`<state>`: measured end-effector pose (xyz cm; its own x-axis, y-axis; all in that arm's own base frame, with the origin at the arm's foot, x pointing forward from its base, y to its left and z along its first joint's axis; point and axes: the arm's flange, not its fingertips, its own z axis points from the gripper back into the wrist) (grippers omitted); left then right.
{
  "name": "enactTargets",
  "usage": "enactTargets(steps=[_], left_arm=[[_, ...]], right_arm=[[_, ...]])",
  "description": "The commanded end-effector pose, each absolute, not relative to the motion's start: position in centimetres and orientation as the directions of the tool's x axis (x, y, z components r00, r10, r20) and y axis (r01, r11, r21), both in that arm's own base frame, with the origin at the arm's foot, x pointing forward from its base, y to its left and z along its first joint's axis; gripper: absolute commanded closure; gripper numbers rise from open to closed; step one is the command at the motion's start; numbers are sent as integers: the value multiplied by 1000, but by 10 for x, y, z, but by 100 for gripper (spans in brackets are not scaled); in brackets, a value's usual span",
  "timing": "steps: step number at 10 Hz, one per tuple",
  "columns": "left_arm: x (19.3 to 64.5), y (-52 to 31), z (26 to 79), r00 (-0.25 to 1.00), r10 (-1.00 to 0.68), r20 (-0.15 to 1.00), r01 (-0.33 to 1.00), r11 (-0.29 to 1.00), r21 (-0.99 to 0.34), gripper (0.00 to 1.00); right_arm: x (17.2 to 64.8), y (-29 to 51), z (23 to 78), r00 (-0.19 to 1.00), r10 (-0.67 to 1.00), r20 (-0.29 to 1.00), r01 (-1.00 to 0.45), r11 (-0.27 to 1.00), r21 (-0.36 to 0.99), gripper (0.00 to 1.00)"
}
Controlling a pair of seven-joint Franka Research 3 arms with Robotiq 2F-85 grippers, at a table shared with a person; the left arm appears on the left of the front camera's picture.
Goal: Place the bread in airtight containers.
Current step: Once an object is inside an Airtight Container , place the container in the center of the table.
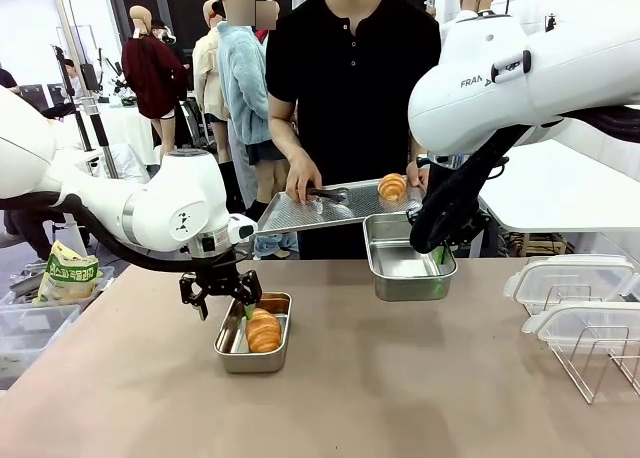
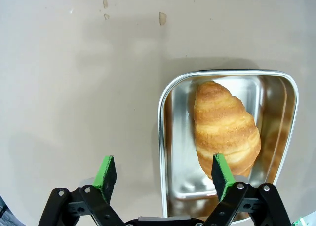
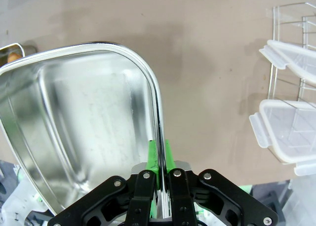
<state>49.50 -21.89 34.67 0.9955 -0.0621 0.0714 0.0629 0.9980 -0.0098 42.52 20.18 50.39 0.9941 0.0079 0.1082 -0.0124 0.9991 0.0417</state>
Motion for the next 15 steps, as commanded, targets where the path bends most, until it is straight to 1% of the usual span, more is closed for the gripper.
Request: enactTargets(steps=[1, 15], left_arm=[[496, -220, 346, 995, -65, 79, 66, 998, -13, 0], [496, -220, 346, 995, -65, 79, 66, 998, -13, 0]], right_arm=[[425, 202, 507, 993, 7, 118, -12, 999, 45, 100], [425, 202, 507, 993, 7, 118, -12, 999, 45, 100]])
